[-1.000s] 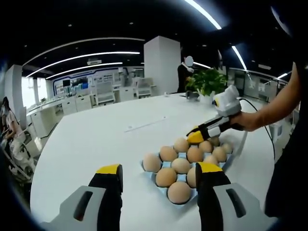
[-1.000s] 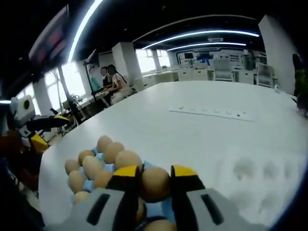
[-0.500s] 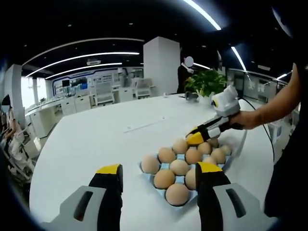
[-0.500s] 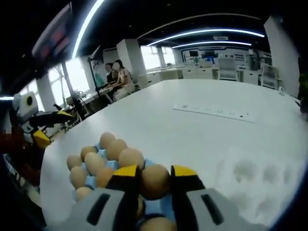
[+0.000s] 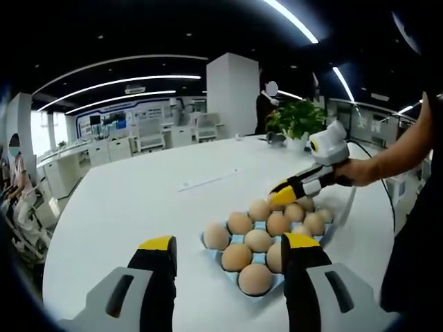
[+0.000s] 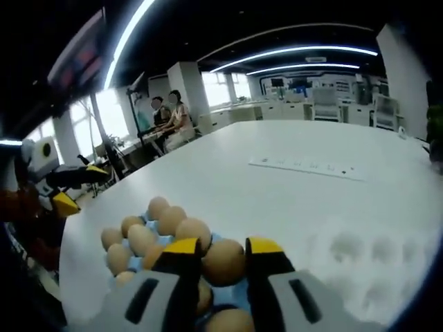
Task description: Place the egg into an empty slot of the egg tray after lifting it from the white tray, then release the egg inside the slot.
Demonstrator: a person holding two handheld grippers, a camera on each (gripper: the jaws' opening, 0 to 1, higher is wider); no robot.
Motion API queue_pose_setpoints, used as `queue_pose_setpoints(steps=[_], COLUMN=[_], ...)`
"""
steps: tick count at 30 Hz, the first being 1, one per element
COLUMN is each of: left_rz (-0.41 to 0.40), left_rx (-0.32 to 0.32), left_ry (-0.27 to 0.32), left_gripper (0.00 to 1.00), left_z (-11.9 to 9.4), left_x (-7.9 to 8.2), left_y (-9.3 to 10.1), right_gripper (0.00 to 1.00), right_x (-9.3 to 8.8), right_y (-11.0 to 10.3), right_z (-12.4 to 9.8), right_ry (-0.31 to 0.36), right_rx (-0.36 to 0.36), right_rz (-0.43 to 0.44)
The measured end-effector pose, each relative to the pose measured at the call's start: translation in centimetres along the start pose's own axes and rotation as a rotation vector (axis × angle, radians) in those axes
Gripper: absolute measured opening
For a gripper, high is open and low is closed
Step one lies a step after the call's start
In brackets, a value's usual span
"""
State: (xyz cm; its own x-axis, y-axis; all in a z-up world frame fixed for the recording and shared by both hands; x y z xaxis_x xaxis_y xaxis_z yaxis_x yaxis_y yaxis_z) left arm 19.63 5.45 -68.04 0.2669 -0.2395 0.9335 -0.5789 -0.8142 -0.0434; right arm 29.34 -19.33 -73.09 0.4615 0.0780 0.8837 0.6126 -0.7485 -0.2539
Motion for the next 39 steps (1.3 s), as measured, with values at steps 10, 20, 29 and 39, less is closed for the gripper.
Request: queue_pose_setpoints(steps=[10, 20, 29, 39], left_rz=[0.002, 0.004, 0.009, 0.006], left_rx=[-0.006, -0.004, -0.013, -0.006], left_ry=[0.001, -0.001, -0.002, -0.006], left_gripper=[0.61, 0.62, 0.61, 0.61], left_z=[0.2, 0.3, 0.5, 0.3], left_x=[0.1, 0.2, 0.3, 0.3], left_y=[0.1, 0.0, 0.1, -0.1], right_gripper=[0.25, 0.26, 0.25, 0.26], right_x=[0.4, 0.3, -1.6, -3.5], right_y=[4.7, 12.0, 18.9, 21.1], right_z=[-4.7, -11.3, -17.1, -17.9], right_ry=[0.103, 0.169, 0.157, 0.1], right_rx=[-0.168, -0.467, -0.767, -0.81], right_rz=[0.019, 0.034, 0.091, 0.134])
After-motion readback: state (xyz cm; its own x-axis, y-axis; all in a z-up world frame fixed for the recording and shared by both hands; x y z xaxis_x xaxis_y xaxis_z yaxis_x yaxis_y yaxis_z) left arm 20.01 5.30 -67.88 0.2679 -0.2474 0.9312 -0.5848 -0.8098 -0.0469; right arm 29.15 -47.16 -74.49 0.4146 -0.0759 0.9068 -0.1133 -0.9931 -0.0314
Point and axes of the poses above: the point that each gripper's makers call its tool centre point, and the gripper's own axes: z roughly forward along the fingers, y roughly to its right, x roughly out of its top, the point moved 7 cm from there along -z, roughly backward along the fingers, and after that the axes turned 3 degrees about z, right-handed, at the moved point
